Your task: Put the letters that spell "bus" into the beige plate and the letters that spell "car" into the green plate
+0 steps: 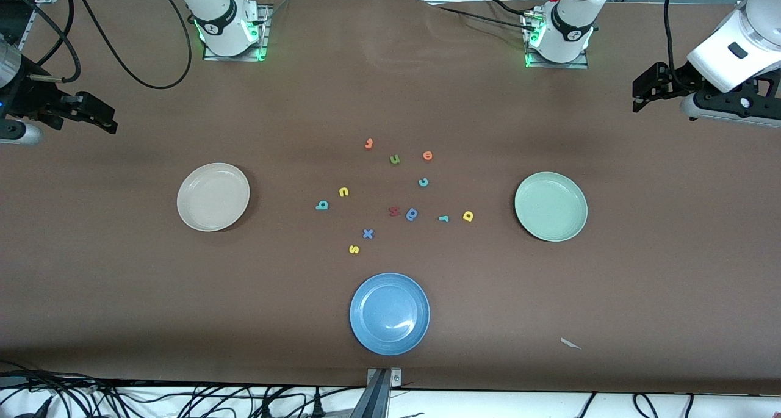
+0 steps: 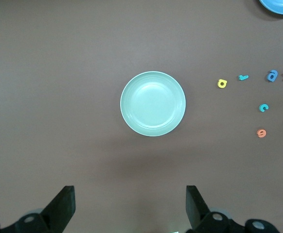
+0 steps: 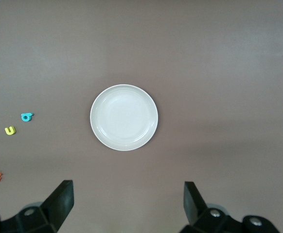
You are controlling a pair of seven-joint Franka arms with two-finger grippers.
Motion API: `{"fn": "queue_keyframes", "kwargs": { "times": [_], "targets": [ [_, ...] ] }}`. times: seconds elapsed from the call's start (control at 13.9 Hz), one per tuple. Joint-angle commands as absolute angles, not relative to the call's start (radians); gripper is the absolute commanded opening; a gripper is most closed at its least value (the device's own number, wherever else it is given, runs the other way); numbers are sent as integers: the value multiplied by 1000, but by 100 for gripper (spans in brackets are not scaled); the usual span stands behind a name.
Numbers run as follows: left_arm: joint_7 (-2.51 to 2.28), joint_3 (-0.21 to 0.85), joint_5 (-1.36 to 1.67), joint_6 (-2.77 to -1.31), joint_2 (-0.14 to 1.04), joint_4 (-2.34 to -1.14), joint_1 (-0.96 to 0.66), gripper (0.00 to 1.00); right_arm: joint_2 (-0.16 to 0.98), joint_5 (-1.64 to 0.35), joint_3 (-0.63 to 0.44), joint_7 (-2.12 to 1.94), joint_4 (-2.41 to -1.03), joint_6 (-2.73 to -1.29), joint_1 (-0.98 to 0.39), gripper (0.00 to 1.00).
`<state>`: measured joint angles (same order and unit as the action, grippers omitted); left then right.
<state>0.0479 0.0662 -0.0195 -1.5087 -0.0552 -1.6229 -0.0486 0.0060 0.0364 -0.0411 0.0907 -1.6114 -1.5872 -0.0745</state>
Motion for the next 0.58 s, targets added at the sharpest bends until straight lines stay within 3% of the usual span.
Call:
{"fn": "queue_keyframes", "kwargs": {
  "times": [0.0, 0.5],
  "targets": [
    [60, 69, 2, -1494, -61, -1611, -51, 100, 17, 18, -40, 67, -1585, -1580, -67, 100],
    [60, 72, 2, -1494, -61, -1609, -51, 100, 18, 17, -40, 67, -1585, -1574, -68, 100]
  ]
}}
